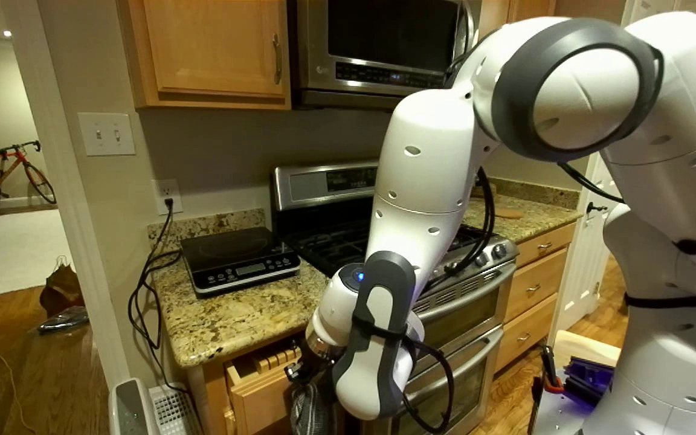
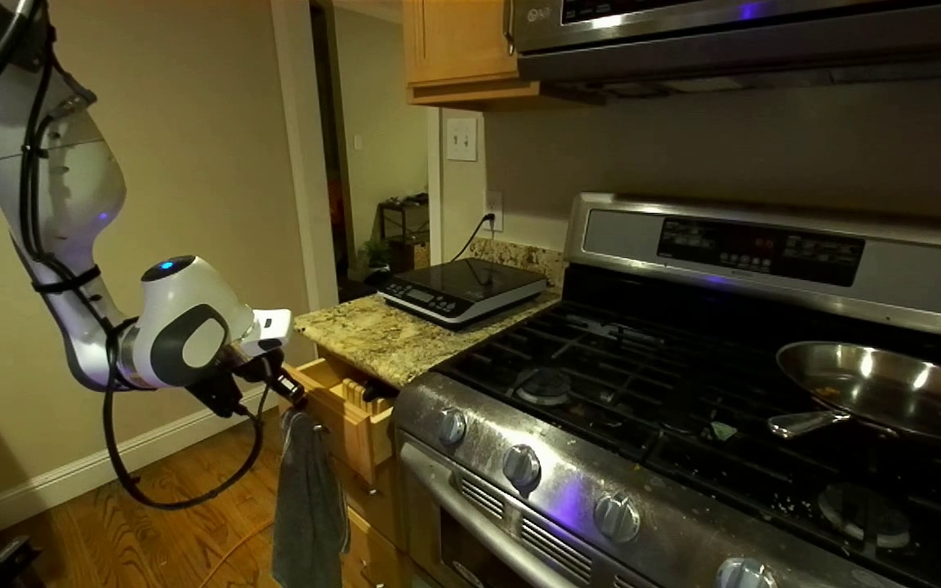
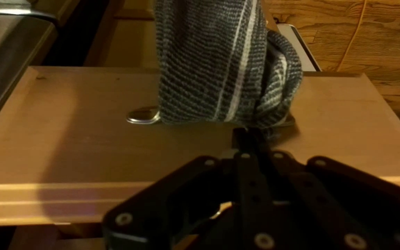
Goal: Close the top drawer
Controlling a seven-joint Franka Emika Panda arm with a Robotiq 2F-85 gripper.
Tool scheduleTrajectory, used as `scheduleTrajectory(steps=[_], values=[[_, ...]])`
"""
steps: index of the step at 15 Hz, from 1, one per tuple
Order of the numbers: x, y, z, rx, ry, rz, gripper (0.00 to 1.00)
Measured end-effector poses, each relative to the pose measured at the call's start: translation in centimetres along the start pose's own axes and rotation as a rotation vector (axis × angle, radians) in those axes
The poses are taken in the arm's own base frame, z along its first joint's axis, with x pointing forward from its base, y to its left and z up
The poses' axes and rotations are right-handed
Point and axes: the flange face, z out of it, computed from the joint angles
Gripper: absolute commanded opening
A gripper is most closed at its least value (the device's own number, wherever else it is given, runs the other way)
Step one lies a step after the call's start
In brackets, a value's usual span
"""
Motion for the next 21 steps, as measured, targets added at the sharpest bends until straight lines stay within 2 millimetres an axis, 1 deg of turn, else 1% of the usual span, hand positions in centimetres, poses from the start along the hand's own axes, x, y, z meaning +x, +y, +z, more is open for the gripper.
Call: scheduleTrajectory(steps=[3, 7, 9, 21], values=[[1.2, 0.8, 1.8, -0.011, 0.008, 0.007, 0.06], [3.8, 1.3, 3.4, -0.005, 0.037, 0.012, 0.06], [4.7, 1.4, 4.1, -0.004, 0.048, 0.008, 0.06], [4.9, 1.4, 4.3, 0.006, 0.041, -0.002, 0.06]])
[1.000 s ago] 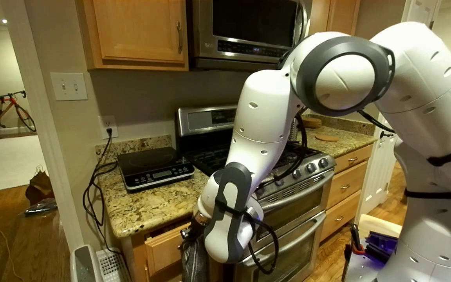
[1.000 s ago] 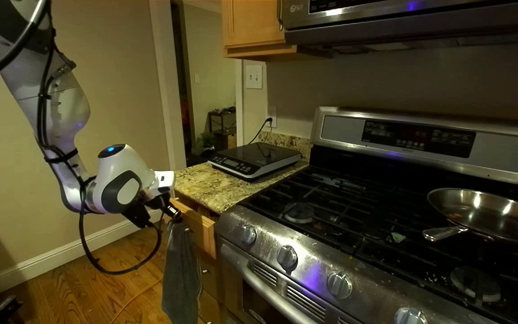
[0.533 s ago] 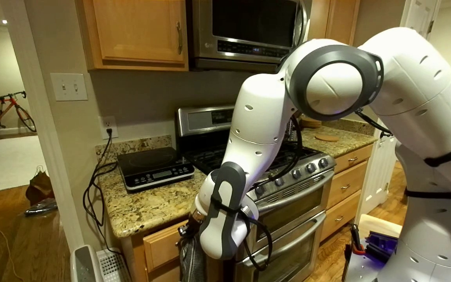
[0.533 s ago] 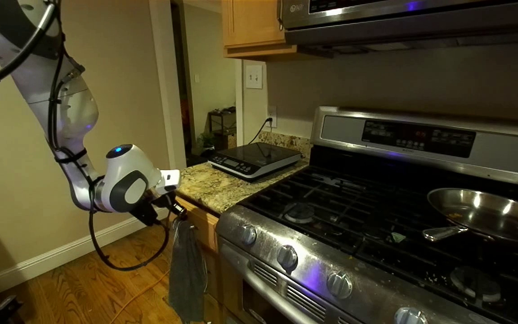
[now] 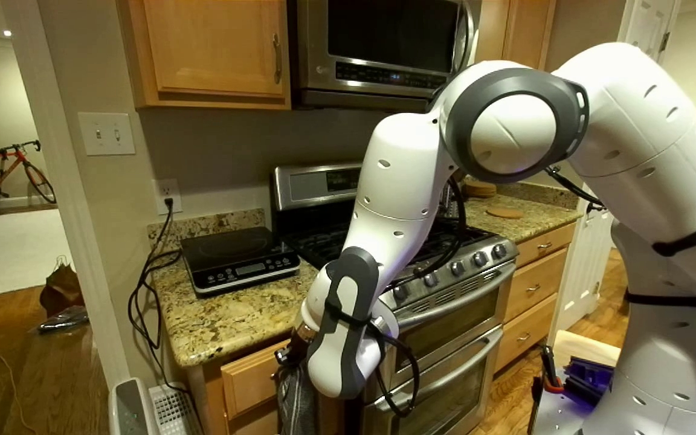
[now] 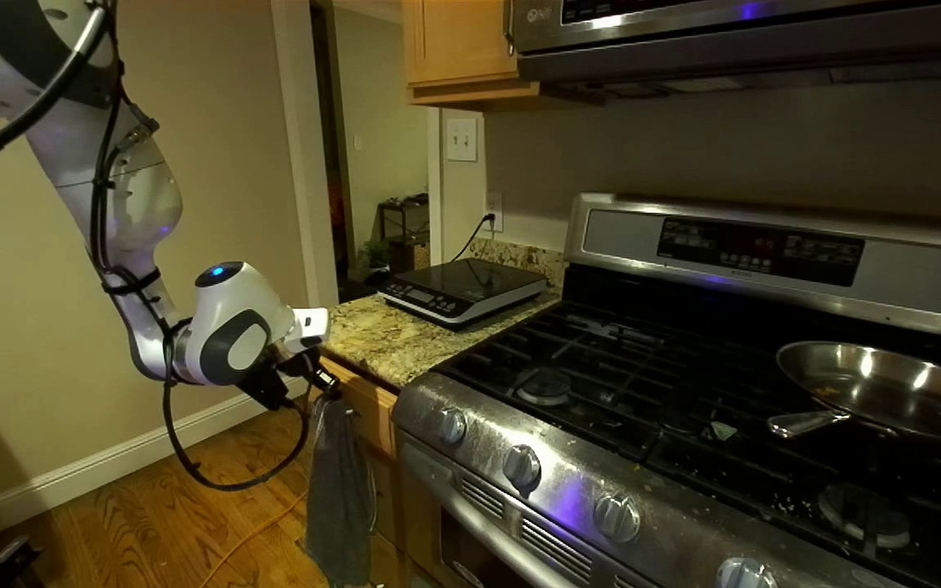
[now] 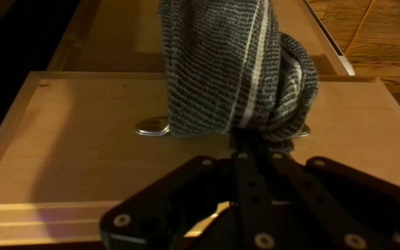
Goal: Close the top drawer
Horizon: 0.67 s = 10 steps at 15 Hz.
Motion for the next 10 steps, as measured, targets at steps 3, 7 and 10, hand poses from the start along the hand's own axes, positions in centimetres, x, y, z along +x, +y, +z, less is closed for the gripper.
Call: scheduleTrajectory(steps=[3, 7, 10], values=[[0.3, 0.1, 0.2, 0.005, -0.001, 0.008, 0.06], [1.2, 0.3, 0.6, 0.008, -0.001, 0.011, 0.06], [1.6, 0.4, 0.9, 0.01, -0.001, 0.011, 0.05]])
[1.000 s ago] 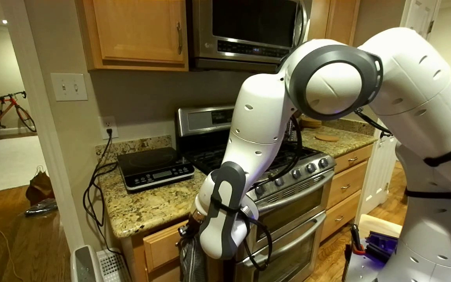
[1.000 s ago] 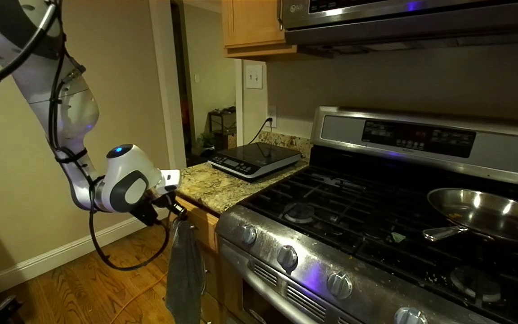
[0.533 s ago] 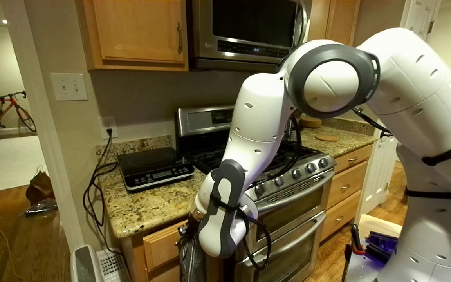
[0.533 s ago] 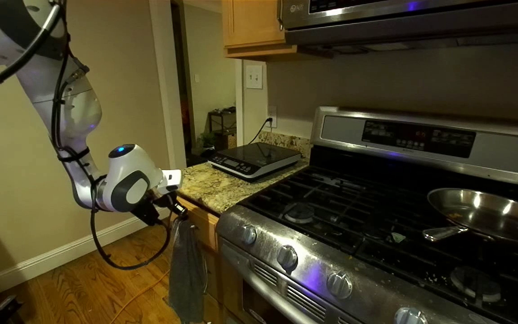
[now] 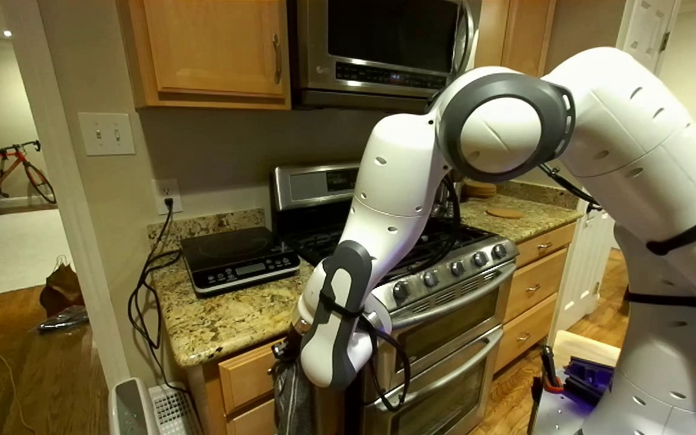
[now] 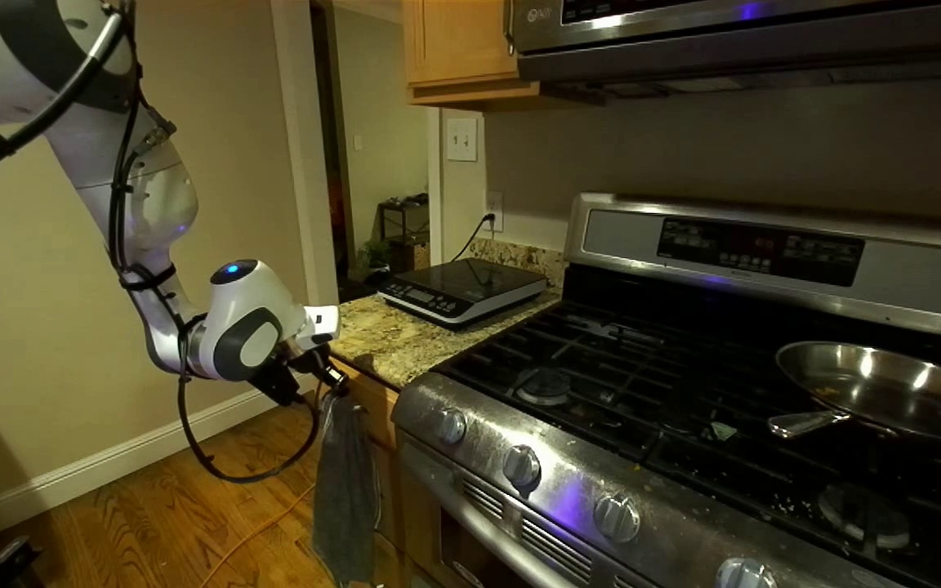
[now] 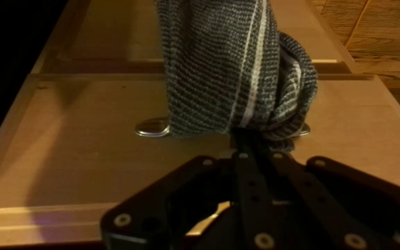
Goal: Close the top drawer
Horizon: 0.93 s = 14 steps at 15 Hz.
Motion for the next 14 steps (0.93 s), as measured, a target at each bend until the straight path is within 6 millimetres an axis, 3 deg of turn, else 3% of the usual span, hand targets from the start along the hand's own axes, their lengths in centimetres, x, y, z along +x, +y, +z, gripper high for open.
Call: scheduleTrajectory(steps=[1, 2, 3, 8, 14], values=[[0.1, 0.0, 0.1, 0.0, 0.001, -0.004, 0.06], [0.1, 0.0, 0.1, 0.001, 0.003, -0.009, 0.3], [0.2, 0.0, 0.1, 0.001, 0.006, -0.013, 0.31], [-0.3, -0.6, 0.0, 0.01, 0.009, -0.079, 0.63], [-4.8, -3.0, -2.7, 0.046, -0.068, -0.197, 0.98]])
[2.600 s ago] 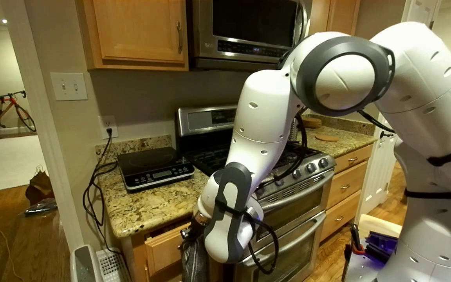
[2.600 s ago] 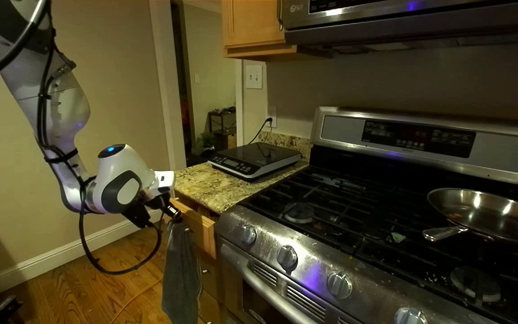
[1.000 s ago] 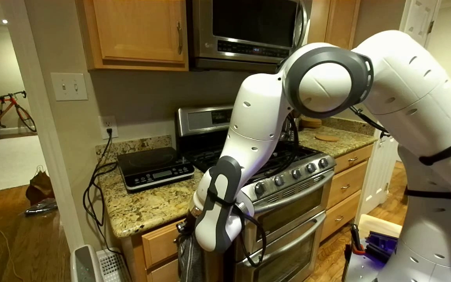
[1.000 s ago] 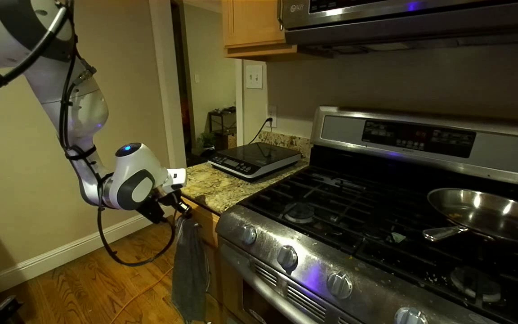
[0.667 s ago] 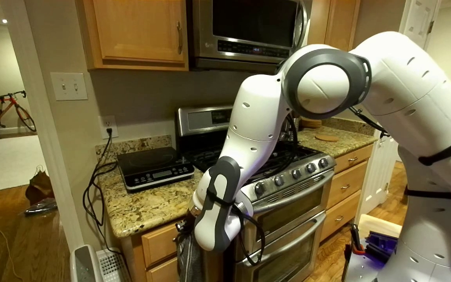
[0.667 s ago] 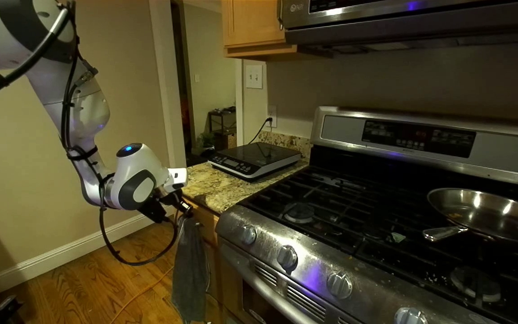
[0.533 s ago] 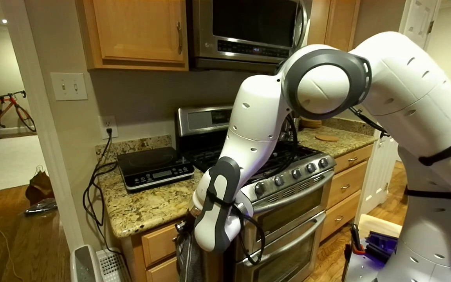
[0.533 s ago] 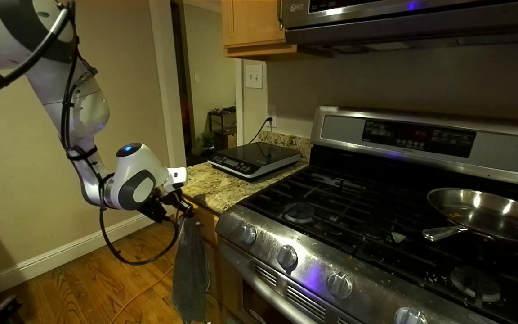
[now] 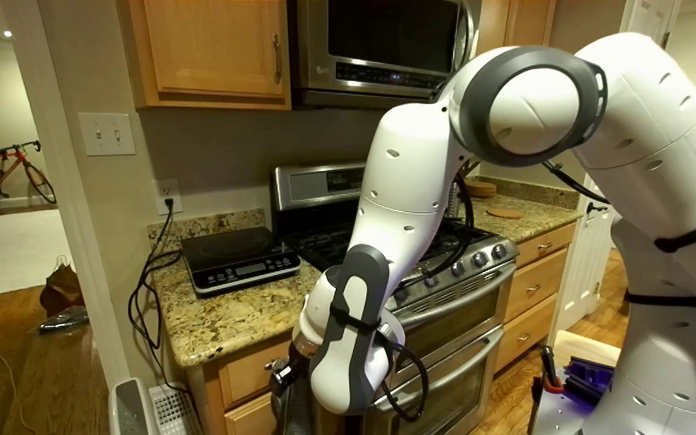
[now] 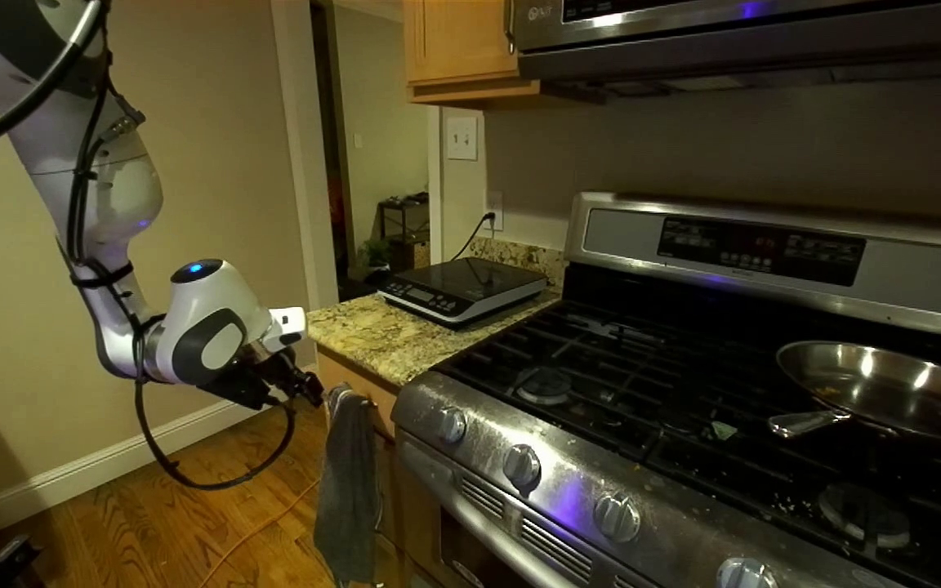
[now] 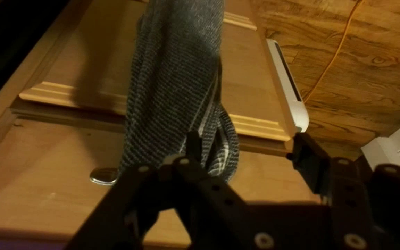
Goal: Close the top drawer
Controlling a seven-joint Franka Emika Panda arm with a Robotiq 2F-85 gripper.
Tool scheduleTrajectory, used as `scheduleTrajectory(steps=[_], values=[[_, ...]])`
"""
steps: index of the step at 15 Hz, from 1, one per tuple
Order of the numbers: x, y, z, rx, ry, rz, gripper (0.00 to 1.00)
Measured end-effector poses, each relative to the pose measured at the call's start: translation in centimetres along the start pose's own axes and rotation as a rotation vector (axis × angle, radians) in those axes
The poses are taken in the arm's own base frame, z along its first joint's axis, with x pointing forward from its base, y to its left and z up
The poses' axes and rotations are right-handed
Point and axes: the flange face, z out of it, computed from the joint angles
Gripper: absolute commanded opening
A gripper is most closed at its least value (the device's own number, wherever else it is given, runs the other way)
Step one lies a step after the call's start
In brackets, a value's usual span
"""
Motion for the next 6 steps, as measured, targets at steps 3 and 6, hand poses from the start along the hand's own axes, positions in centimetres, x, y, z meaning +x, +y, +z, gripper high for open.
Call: scheduleTrajectory(steps=[3, 6], values=[[-2.2, -2.2, -2.3, 0.055, -0.083, -0.063, 1.0], [-3.7, -3.4, -4.5, 0.088, -0.164, -0.108, 1.0]])
